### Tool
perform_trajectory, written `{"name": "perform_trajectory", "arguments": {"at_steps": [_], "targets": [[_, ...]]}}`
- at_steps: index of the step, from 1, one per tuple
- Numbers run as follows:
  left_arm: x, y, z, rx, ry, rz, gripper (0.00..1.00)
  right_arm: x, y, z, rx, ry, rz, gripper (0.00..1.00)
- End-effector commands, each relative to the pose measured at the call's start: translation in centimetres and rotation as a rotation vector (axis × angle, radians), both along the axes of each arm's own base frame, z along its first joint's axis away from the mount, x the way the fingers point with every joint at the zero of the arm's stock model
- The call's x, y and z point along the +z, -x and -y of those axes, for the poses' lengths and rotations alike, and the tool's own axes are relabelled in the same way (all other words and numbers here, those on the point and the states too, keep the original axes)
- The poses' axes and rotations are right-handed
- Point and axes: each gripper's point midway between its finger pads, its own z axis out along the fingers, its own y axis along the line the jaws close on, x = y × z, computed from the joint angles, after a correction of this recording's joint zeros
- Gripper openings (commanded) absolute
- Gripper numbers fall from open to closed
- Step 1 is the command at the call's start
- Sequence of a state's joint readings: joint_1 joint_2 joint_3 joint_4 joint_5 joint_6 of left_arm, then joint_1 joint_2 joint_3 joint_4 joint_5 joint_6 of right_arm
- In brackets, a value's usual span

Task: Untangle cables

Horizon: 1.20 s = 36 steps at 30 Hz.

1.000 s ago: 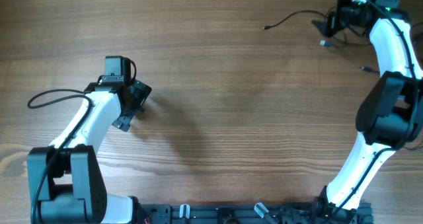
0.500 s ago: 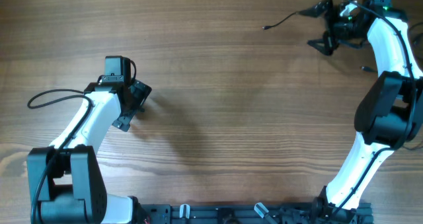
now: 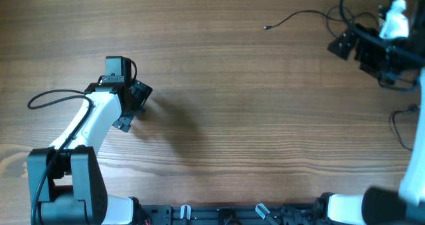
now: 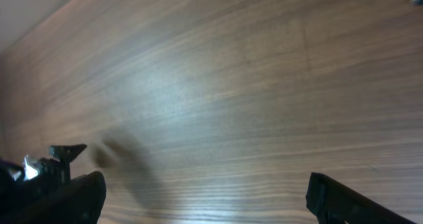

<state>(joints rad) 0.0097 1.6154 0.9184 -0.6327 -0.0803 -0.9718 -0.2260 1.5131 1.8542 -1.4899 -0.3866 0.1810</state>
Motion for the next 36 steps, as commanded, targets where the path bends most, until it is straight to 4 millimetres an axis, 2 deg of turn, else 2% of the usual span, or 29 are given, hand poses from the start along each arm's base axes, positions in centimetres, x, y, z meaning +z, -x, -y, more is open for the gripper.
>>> {"name": "perform_trajectory", "arguments": {"at_steps": [1,3,5,9,12,15,18,20,23,36], "targets": [[0.3,0.0,-0.1,0.013,0.002,0.011,1.00,2.5,4.0,-0.3,0.003,0.066,0.082,1.00],[0.3,0.0,-0.1,0.013,0.002,0.011,1.00,2.9,6.2,-0.8,0.020,0.087,0.135,1.00],[0.3,0.0,-0.1,0.013,0.002,0.011,1.00,2.3,8.3,-1.3,0.021,0.101,0.184,1.00],[0.3,0.0,-0.1,0.013,0.002,0.011,1.00,-1.1,10.9,-1.9,0.018,0.116,0.250,1.00],[0.3,0.0,-0.1,0.013,0.002,0.011,1.00,-5.0,12.5,-2.2,0.010,0.118,0.275,1.00],[0.3,0.0,-0.1,0.013,0.002,0.011,1.00,-6.9,13.6,-2.5,-0.014,0.110,0.314,1.00],[0.3,0.0,-0.1,0.013,0.002,0.011,1.00,-5.5,13.9,-2.6,-0.104,0.057,0.395,1.00],[0.3,0.0,-0.1,0.013,0.002,0.011,1.00,-5.4,13.6,-2.4,-0.150,0.030,0.388,1.00],[0.3,0.0,-0.1,0.013,0.002,0.011,1.00,-5.4,13.4,-0.9,-0.285,0.028,0.374,1.00],[0.3,0.0,-0.1,0.013,0.002,0.011,1.00,-5.6,13.5,-1.0,-0.286,0.026,0.364,1.00]]}}
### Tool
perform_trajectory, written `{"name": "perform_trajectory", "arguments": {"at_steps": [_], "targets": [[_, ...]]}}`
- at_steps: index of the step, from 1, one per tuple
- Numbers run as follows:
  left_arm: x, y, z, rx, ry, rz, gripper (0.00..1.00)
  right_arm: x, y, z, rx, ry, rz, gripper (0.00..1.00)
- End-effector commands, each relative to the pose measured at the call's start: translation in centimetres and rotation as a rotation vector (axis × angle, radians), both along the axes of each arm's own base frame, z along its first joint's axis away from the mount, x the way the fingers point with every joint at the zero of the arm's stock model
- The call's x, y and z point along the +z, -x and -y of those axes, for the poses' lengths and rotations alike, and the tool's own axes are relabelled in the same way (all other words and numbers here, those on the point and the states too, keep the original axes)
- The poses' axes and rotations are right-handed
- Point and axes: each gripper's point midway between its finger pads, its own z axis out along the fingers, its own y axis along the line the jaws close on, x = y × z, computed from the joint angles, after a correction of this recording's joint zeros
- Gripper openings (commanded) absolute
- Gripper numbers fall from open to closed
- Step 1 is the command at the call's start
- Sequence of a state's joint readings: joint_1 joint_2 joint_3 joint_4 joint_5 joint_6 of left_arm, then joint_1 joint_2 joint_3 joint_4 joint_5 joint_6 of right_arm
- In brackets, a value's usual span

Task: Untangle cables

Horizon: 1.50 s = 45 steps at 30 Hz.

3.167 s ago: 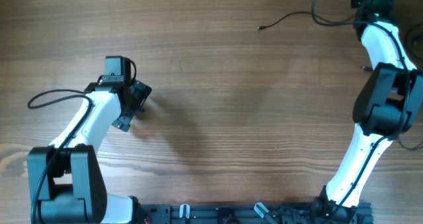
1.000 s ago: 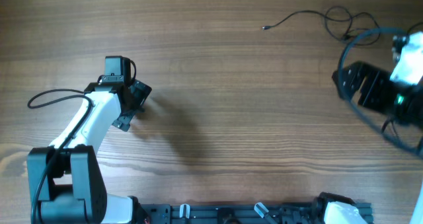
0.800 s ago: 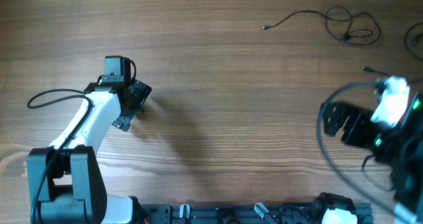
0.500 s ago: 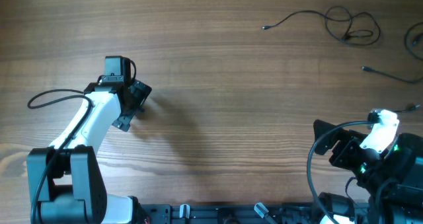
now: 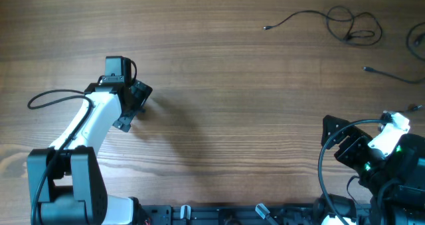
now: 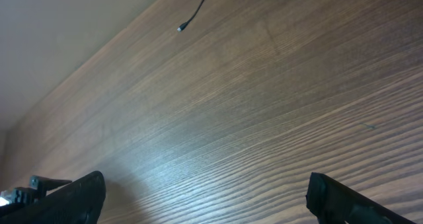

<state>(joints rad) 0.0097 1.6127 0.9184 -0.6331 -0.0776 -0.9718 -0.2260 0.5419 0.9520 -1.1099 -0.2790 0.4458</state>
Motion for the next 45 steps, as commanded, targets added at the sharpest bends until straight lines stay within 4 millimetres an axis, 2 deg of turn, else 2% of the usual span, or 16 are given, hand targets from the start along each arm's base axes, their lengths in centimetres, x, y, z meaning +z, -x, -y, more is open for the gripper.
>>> {"name": "perform_trajectory", "arguments": {"at_steps": [1,18,21,25,27,28,30,32,34,37,39,45], "targets": [[0.3,0.0,-0.2,0.014,0.000,0.009,1.00,-0.1,0.1,0.3,-0.022,0.006,-0.002,1.00],[0.3,0.0,-0.2,0.014,0.000,0.009,1.00,-0.3,0.0,0.4,-0.017,0.009,-0.011,1.00],[0.3,0.0,-0.2,0.014,0.000,0.009,1.00,-0.2,-0.1,-0.3,0.023,0.019,-0.006,1.00],[0.3,0.0,-0.2,0.014,0.000,0.009,1.00,-0.4,0.0,0.6,-0.017,0.065,-0.008,1.00],[0.3,0.0,-0.2,0.014,0.000,0.009,1.00,-0.8,-0.1,0.4,-0.004,0.067,0.006,1.00],[0.3,0.0,-0.2,0.014,0.000,0.009,1.00,-1.0,-0.6,-0.1,0.026,0.072,0.044,1.00],[0.3,0.0,-0.2,0.014,0.000,0.009,1.00,-0.3,-2.6,-2.0,0.123,0.089,0.235,1.00],[0.3,0.0,-0.2,0.014,0.000,0.009,1.00,0.3,-4.4,-2.4,0.126,0.107,0.426,1.00],[0.3,0.0,-0.2,0.014,0.000,0.009,1.00,-0.8,-5.5,-1.5,0.067,0.133,0.578,1.00],[0.3,0.0,-0.2,0.014,0.000,0.009,1.00,-3.0,-5.6,-1.0,0.031,0.142,0.666,1.00],[0.3,0.0,-0.2,0.014,0.000,0.009,1.00,-4.3,-5.5,-0.5,0.002,0.146,0.686,1.00],[0.3,0.0,-0.2,0.014,0.000,0.009,1.00,-6.0,-5.8,0.6,-0.060,0.169,0.659,1.00]]}}
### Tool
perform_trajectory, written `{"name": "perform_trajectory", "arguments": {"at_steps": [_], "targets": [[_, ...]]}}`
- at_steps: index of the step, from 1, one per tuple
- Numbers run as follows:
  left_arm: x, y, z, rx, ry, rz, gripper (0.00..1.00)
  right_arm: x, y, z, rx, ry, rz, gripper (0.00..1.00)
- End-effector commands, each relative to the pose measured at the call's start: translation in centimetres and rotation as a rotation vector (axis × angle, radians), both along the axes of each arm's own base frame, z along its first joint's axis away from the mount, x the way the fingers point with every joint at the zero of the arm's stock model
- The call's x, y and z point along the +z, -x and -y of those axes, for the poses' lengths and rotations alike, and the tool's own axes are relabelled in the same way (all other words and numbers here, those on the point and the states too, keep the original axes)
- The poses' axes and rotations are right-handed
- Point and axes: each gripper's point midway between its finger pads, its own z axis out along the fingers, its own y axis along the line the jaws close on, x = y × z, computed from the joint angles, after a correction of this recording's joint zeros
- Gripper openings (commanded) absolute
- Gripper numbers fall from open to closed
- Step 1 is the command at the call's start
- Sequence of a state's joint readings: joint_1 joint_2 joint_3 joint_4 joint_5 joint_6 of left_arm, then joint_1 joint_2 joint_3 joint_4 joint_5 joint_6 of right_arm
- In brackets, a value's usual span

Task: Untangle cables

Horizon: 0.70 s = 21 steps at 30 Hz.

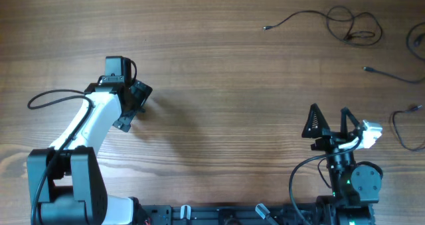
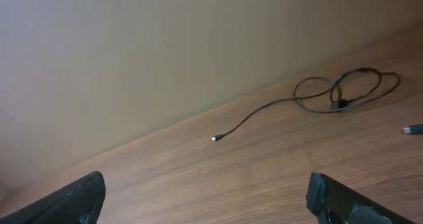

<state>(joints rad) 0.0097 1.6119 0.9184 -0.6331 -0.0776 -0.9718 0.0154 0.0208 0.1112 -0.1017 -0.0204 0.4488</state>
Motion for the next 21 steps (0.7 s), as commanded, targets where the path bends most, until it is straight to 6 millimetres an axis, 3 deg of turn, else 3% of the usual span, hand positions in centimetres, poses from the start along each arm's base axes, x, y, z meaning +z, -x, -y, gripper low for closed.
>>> {"name": "perform_trajectory", "arguments": {"at_steps": [1,9,11,15,21], "targets": [[0.2,0.0,-0.2,0.014,0.000,0.008,1.00,-1.7,-0.3,0.7,-0.044,-0.005,-0.020,1.00],[0.2,0.0,-0.2,0.014,0.000,0.008,1.00,-2.1,-0.4,2.1,-0.110,0.042,-0.014,1.00],[0.2,0.0,-0.2,0.014,0.000,0.008,1.00,-2.1,-0.5,2.0,-0.100,0.083,0.001,1.00],[0.2,0.0,-0.2,0.014,0.000,0.008,1.00,-2.3,-0.6,0.2,0.004,0.327,0.025,1.00],[0.2,0.0,-0.2,0.014,0.000,0.008,1.00,-2.3,-0.6,0.3,-0.002,0.389,0.026,1.00]]}}
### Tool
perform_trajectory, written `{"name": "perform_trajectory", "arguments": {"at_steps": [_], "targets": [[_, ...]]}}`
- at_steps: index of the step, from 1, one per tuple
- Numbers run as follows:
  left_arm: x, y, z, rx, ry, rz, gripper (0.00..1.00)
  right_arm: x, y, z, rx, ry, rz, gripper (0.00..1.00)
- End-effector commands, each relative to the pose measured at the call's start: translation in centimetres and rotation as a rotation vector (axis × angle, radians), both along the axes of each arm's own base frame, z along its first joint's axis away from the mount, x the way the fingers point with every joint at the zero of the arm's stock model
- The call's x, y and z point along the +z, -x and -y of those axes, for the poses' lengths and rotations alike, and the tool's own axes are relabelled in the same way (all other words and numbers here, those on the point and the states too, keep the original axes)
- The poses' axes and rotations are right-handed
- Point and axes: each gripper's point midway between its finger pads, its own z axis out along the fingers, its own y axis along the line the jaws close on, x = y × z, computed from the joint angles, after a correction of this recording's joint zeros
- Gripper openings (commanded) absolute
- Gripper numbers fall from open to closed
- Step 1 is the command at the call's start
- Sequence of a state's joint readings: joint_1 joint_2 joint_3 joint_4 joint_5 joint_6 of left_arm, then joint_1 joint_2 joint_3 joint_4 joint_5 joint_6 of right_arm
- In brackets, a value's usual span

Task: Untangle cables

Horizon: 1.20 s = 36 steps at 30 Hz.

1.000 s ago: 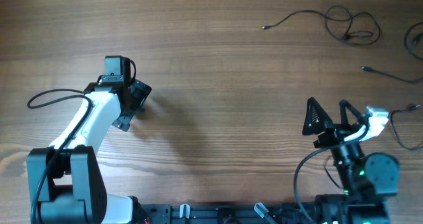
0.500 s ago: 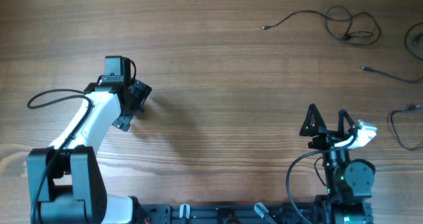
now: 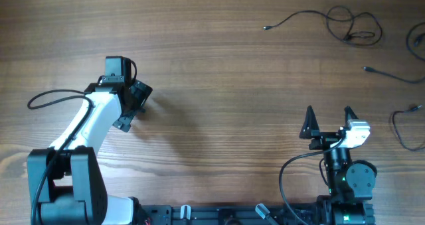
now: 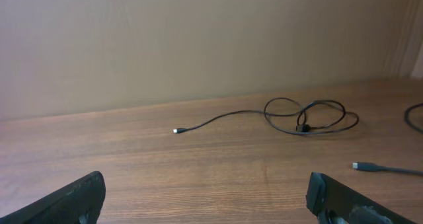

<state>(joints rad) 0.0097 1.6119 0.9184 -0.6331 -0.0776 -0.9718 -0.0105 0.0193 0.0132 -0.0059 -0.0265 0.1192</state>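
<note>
Several thin black cables lie apart at the table's far right. A looped cable [image 3: 348, 26] [image 4: 310, 117] has its free plug end [image 3: 265, 28] [image 4: 176, 131] trailing left. A straighter cable [image 3: 393, 75] shows its plug [image 4: 360, 166] nearer me. Another cable [image 3: 404, 125] curls at the right edge. My right gripper [image 3: 327, 119] [image 4: 211, 207] is open and empty, low near its base, facing the cables from a distance. My left gripper [image 3: 136, 99] rests at the left, far from every cable.
A cable loop [image 3: 418, 42] [image 4: 416, 118] is cut off by the right edge. The left arm's own black lead [image 3: 50, 97] arcs over the wooden table [image 3: 212, 85]. A plain wall [image 4: 198, 39] stands behind the far edge.
My right gripper has shifted slightly left near its base, and its view has levelled, bringing the looped cable nearer the middle. It remains open. The cables and left arm have not moved.
My right gripper was first over the cables at the far right corner. Then it was open low at the near right. Later it stood near its base facing the far edge, as now. The cables lie separate. The left arm never moved.
</note>
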Motion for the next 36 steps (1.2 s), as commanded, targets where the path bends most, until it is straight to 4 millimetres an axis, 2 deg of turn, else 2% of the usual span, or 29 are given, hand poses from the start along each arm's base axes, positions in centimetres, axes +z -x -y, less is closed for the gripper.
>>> {"name": "perform_trajectory", "arguments": {"at_steps": [1,18,20,24,26,27,30,31,34,36], "targets": [[0.2,0.0,-0.2,0.014,0.000,0.008,1.00,0.1,0.1,-0.2,0.016,0.068,0.015,1.00],[0.2,0.0,-0.2,0.014,0.000,0.009,1.00,0.1,0.0,-0.2,0.016,0.067,0.016,1.00],[0.8,-0.2,0.0,0.008,0.000,0.026,1.00,0.1,0.0,-0.2,0.016,0.067,0.016,1.00],[4.9,-1.0,0.9,-0.021,0.002,0.164,1.00,0.1,0.0,-0.2,0.016,0.067,0.016,1.00],[8.9,-1.2,1.9,-0.050,0.007,0.294,1.00,0.1,0.0,-0.2,0.016,0.067,0.016,1.00],[12.3,-0.9,1.9,-0.059,-0.006,0.403,1.00,0.1,0.0,-0.2,0.016,0.067,0.016,1.00],[17.5,2.1,2.3,-0.078,-0.006,0.541,1.00,0.1,0.0,-0.2,0.016,0.067,0.016,1.00],[18.7,3.2,2.2,-0.078,-0.018,0.578,1.00,0.1,0.0,-0.2,0.016,0.067,0.016,1.00],[20.9,6.2,1.9,-0.196,-0.097,0.689,1.00,0.1,0.0,-0.2,0.016,0.067,0.016,1.00],[21.5,8.0,1.8,-0.240,-0.132,0.760,1.00,0.1,0.0,-0.2,0.016,0.067,0.016,1.00]]}}
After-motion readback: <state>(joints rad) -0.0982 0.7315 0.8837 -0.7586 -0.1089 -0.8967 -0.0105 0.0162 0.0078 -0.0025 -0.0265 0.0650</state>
